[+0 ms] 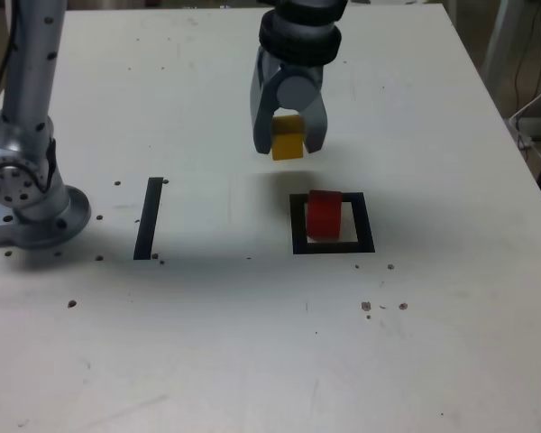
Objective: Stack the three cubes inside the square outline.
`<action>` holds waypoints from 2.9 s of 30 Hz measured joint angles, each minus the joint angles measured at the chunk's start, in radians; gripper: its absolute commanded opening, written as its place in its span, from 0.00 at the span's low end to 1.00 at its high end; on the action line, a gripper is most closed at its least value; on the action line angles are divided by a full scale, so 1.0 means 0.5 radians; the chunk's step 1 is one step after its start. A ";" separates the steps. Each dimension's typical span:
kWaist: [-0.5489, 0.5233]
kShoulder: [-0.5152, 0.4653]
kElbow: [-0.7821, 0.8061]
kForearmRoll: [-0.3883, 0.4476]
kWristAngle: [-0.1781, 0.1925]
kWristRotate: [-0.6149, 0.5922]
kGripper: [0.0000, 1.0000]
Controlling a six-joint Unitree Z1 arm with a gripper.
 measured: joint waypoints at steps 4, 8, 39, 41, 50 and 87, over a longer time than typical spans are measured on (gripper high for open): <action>-0.159 0.000 -0.072 0.049 -0.001 -0.039 0.28; -0.283 0.000 -0.155 0.118 -0.001 -0.064 0.28; -0.560 0.129 -0.288 0.126 -0.017 -0.102 0.28; -0.560 0.138 -0.288 0.111 -0.017 -0.102 0.28; -0.560 0.152 -0.282 0.080 -0.017 -0.102 0.28; -0.410 -0.006 -0.143 0.033 0.133 -0.072 0.99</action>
